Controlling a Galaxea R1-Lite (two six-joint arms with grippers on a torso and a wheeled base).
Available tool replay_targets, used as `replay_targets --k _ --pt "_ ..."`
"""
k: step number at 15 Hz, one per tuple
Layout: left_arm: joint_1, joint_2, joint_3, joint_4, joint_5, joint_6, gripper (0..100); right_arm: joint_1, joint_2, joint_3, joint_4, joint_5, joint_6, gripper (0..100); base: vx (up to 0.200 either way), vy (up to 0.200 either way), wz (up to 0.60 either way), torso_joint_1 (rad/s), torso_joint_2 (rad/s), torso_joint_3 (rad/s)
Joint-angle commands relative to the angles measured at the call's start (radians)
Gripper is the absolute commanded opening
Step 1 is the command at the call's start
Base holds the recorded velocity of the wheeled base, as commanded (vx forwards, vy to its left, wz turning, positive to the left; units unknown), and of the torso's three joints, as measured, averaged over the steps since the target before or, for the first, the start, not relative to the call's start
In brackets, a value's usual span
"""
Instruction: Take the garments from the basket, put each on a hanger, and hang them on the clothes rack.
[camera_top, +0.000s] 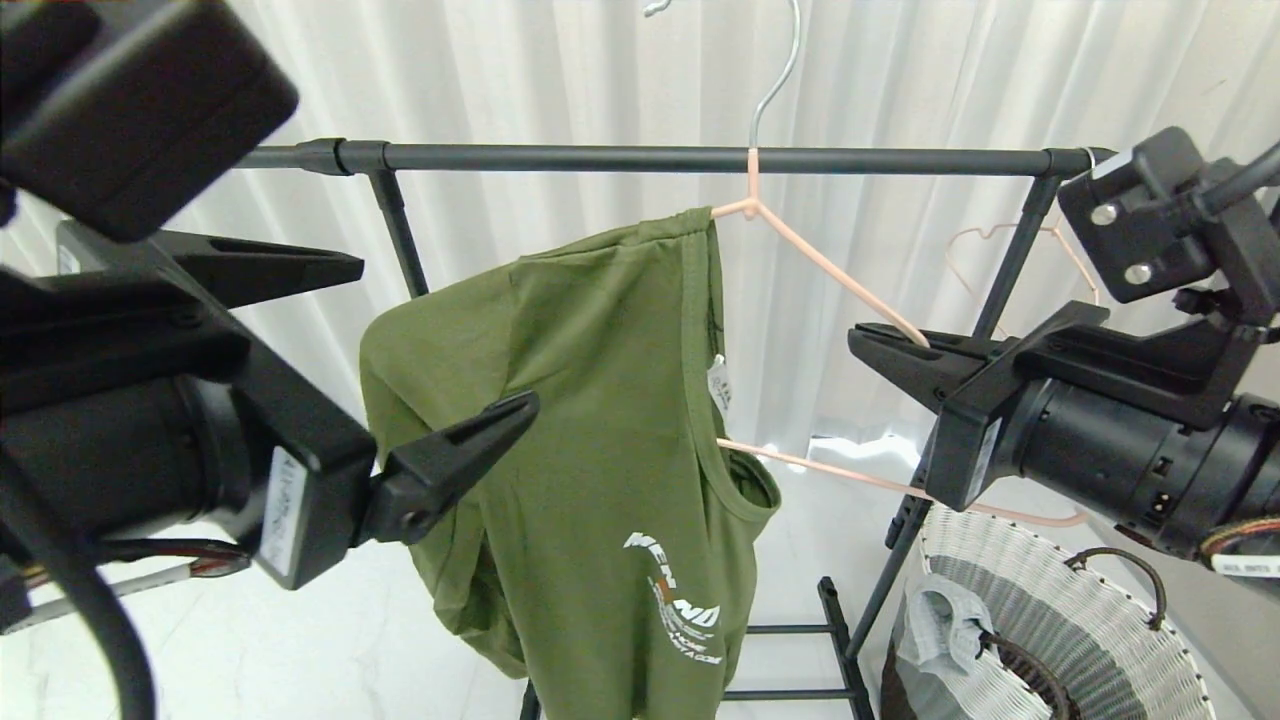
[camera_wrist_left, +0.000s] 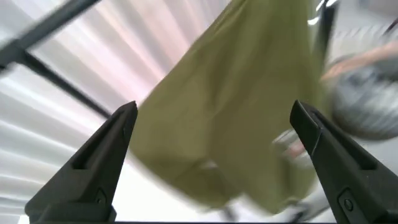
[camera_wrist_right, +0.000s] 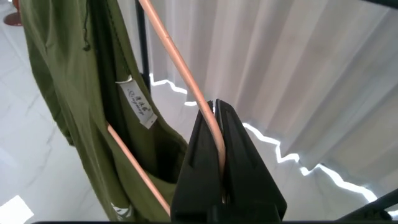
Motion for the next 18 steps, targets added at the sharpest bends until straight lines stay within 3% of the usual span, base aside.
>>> replay_targets --k 1,3,6,18 --pt "0.095 -0.061 0.029 -0.002 -0.077 0.105 100 -0.001 -0.022 0.005 0.0 0.0 -0.011 0 0.0 0.0 0.0 0.0 0.0 0.0" --pt "0.149 -0.027 0.027 -0.075 -0.144 0.175 100 0.001 -0.023 0.005 0.0 0.002 -0.029 0 0.0 0.0 0.0 0.0 0.0 0.0" --pt "0.177 0.059 0.031 -0.229 -0.156 0.243 100 0.025 -0.023 0.004 0.001 0.0 -0.032 0 0.0 0.0 0.0 0.0 0.0 0.0" --pt "0.224 0.108 0.047 -0.244 -0.156 0.251 100 0.084 -0.02 0.001 0.0 0.0 -0.097 0 0.0 0.0 0.0 0.0 0.0 0.0"
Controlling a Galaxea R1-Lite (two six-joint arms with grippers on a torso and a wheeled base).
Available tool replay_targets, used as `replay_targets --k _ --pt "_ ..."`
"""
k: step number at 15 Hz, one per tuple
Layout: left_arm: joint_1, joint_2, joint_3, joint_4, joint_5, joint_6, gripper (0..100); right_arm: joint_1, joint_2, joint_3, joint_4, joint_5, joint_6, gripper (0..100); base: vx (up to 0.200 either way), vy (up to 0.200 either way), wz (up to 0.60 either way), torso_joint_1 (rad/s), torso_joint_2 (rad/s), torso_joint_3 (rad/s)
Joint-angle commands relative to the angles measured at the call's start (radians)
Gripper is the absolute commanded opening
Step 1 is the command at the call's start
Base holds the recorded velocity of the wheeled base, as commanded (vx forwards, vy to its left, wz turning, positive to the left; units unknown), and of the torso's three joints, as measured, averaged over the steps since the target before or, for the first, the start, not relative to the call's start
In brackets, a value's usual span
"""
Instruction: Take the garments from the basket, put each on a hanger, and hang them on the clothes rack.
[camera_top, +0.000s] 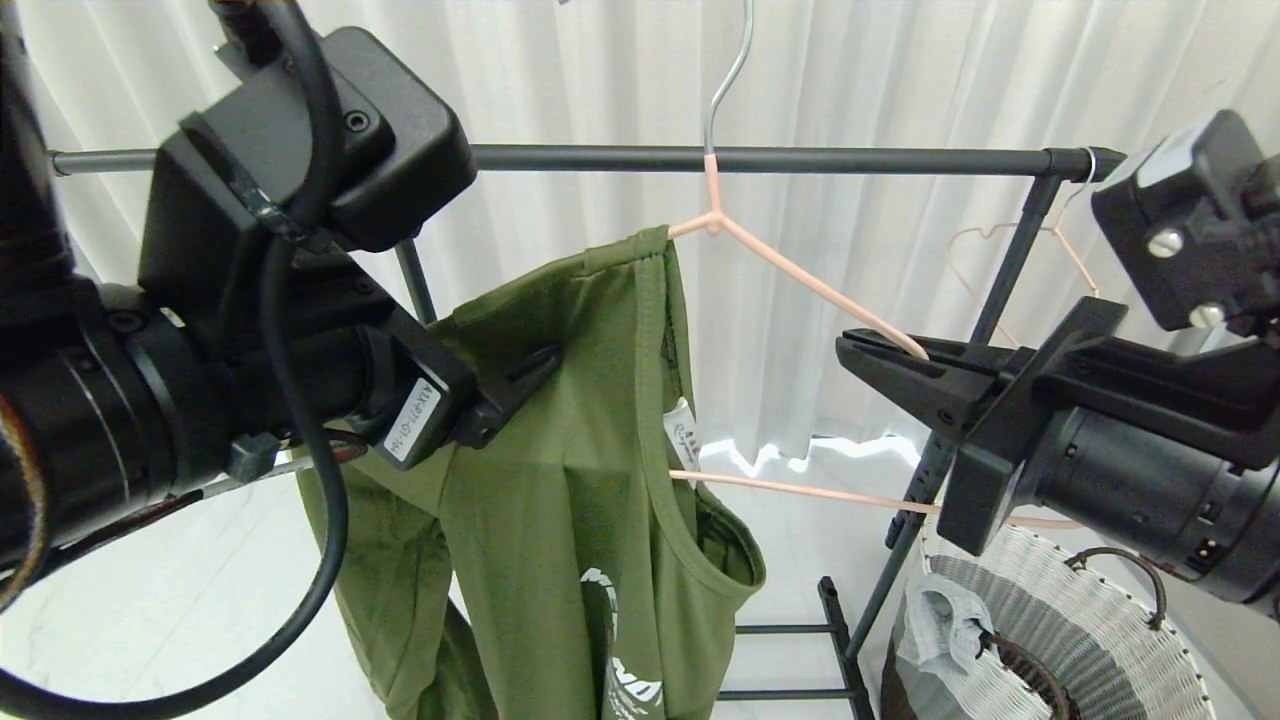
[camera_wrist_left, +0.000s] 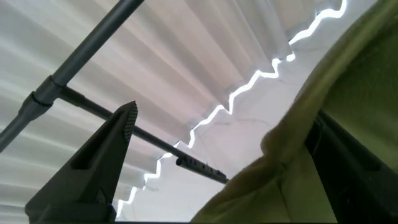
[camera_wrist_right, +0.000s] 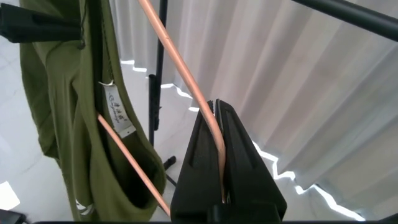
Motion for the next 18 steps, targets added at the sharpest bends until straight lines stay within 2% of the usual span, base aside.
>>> replay_targets --k 1,9,12,13,18 --pt "0.002 0.003 0.0 0.0 0.0 -0.001 0 0.011 0.001 -0.002 -0.001 0.0 -0.001 0 0.0 0.0 0.0 0.0 0.0 0.0" --pt "0.002 -0.007 0.017 0.0 0.0 -0.004 0 0.02 0.0 -0.002 -0.002 -0.001 -0.001 0 0.0 0.0 0.0 0.0 0.0 0.0" --pt "0.002 -0.004 0.025 -0.029 0.0 -0.006 0 0.02 -0.002 0.0 -0.001 -0.001 -0.001 0 0.0 0.0 0.0 0.0 0.0 0.0" --pt "0.002 -0.004 0.034 -0.045 0.002 -0.004 0 0.02 -0.002 0.002 -0.002 -0.003 -0.001 100 0.0 0.0 0.0 0.0 0.0 0.0" --pt "0.005 -0.017 0.137 -0.192 0.017 0.023 0 0.017 -0.019 0.003 -0.001 -0.003 -0.001 100 0.0 0.0 0.0 0.0 0.0 0.0"
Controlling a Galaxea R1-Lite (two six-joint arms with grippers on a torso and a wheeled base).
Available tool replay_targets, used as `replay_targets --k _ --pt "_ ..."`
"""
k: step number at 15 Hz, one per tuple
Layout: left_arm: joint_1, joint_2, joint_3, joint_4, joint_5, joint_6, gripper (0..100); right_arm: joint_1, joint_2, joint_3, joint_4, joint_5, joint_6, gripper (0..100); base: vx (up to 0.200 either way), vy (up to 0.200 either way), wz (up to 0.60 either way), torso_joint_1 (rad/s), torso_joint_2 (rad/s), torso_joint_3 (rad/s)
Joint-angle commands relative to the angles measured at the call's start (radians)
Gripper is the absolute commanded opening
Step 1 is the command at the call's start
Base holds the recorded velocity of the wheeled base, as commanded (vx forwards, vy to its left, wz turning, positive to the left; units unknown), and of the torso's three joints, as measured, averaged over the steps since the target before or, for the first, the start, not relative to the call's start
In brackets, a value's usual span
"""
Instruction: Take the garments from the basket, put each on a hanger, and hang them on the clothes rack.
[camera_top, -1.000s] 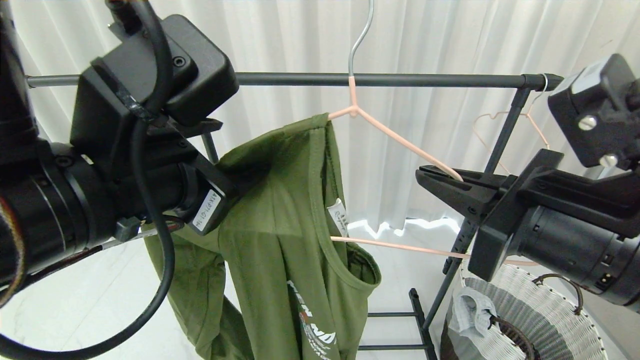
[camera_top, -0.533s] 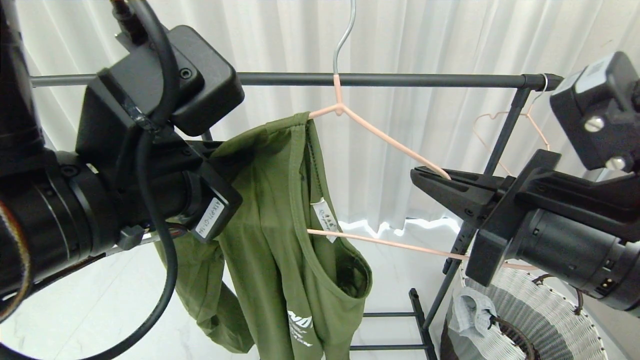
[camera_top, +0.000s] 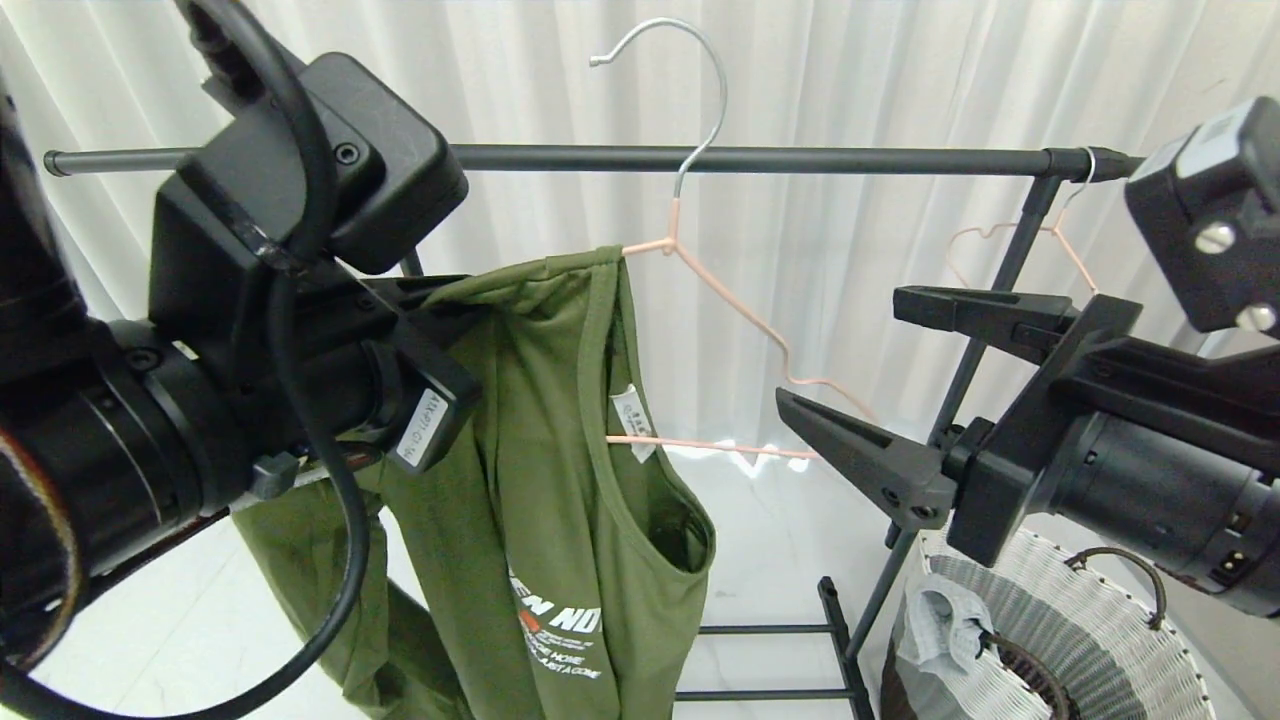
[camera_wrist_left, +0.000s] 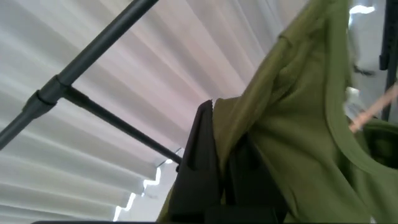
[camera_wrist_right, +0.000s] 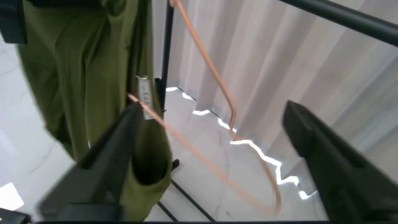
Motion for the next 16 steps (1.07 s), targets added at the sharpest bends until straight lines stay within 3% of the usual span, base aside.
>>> replay_targets --k 1,3,7,9,16 --pt "0.004 -0.007 0.04 -0.024 0.031 0.014 0 -0.003 -0.012 0.002 0.0 0.001 -0.002 100 0.0 0.0 0.0 0.0 0.0 0.0" --pt "0.007 0.001 0.044 -0.056 0.072 0.008 0 -0.003 -0.018 0.011 0.0 0.001 -0.002 100 0.0 0.0 0.0 0.0 0.0 0.0" --pt "0.023 0.002 0.066 -0.14 0.072 0.0 0 0.002 -0.02 0.041 0.003 0.003 -0.013 100 0.0 0.0 0.0 0.0 0.0 0.0" --pt "0.021 0.002 0.093 -0.232 0.066 -0.008 0 0.002 -0.014 0.088 0.001 0.004 0.001 100 0.0 0.0 0.0 0.0 0.0 0.0" --pt "-0.008 0.01 0.084 -0.38 0.066 -0.006 0 0.039 0.101 0.093 -0.023 0.001 0.213 100 0.0 0.0 0.0 0.0 0.0 0.0"
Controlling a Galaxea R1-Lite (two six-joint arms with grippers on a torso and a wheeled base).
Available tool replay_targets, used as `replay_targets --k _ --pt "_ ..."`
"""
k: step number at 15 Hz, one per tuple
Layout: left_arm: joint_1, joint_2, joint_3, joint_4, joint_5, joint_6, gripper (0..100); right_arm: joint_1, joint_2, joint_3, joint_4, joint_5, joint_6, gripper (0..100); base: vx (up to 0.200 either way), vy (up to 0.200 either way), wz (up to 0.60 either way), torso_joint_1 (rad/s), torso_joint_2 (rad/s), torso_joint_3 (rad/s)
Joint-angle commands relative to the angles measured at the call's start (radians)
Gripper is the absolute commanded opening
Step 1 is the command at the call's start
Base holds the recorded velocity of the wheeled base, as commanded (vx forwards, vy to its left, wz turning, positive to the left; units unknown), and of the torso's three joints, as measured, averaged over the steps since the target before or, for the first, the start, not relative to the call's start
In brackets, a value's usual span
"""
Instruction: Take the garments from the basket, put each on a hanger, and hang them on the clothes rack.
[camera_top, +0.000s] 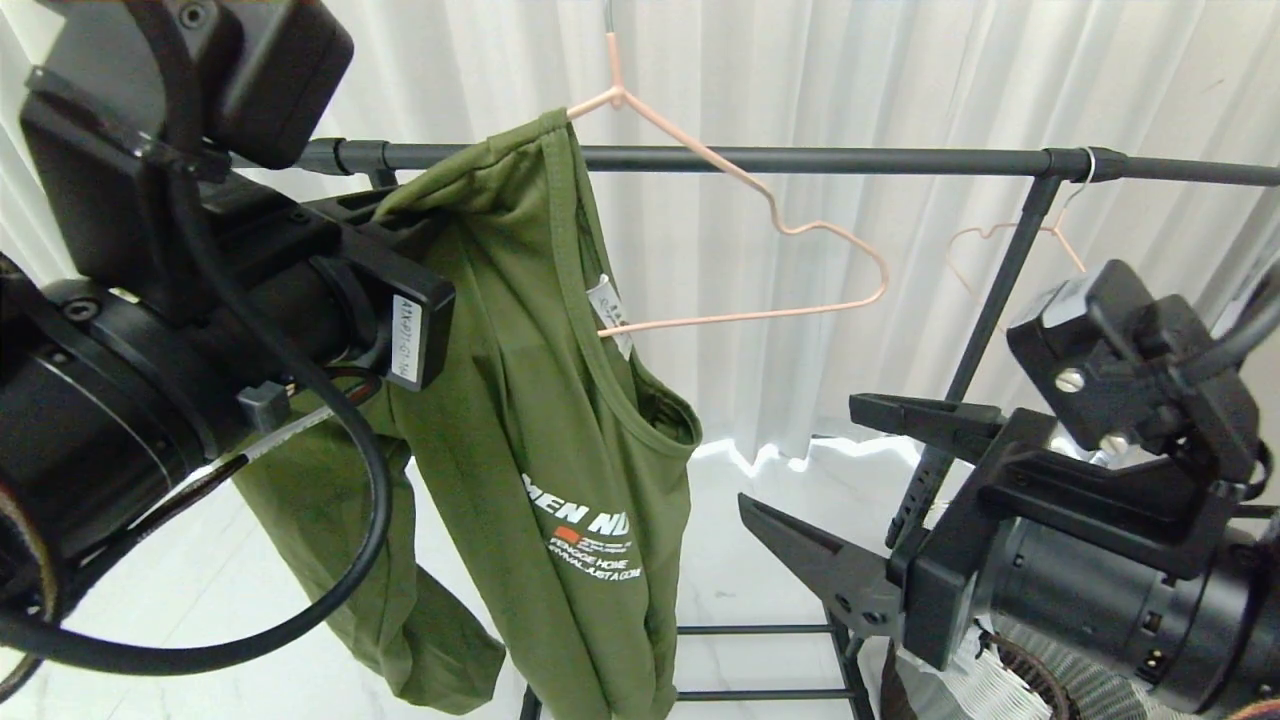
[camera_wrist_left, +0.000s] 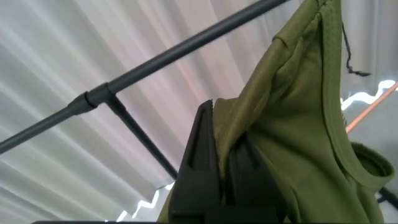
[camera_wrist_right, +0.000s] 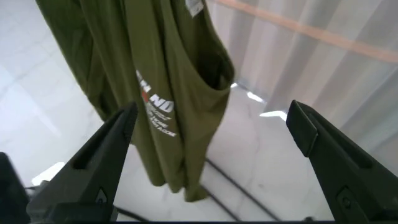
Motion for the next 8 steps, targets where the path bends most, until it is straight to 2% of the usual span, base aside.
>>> replay_targets --k 1,3,5,8 --pt "-0.016 0.004 -0.002 -0.01 0.0 0.001 0 0.002 0.073 -0.006 -0.025 -0.003 0.048 100 0.0 0.0 0.0 0.0 0.0 0.0" --pt "-0.033 0.002 -0.019 -0.017 0.0 0.001 0 -0.006 0.161 -0.019 -0.088 -0.092 0.149 100 0.0 0.0 0.0 0.0 0.0 0.0" --pt "-0.034 0.001 -0.022 -0.017 0.0 0.001 0 -0.009 0.214 -0.059 -0.102 -0.17 0.255 100 0.0 0.0 0.0 0.0 0.0 0.0" --pt "-0.048 0.001 -0.022 -0.017 0.0 0.001 0 -0.024 0.242 -0.087 -0.104 -0.208 0.291 100 0.0 0.0 0.0 0.0 0.0 0.0"
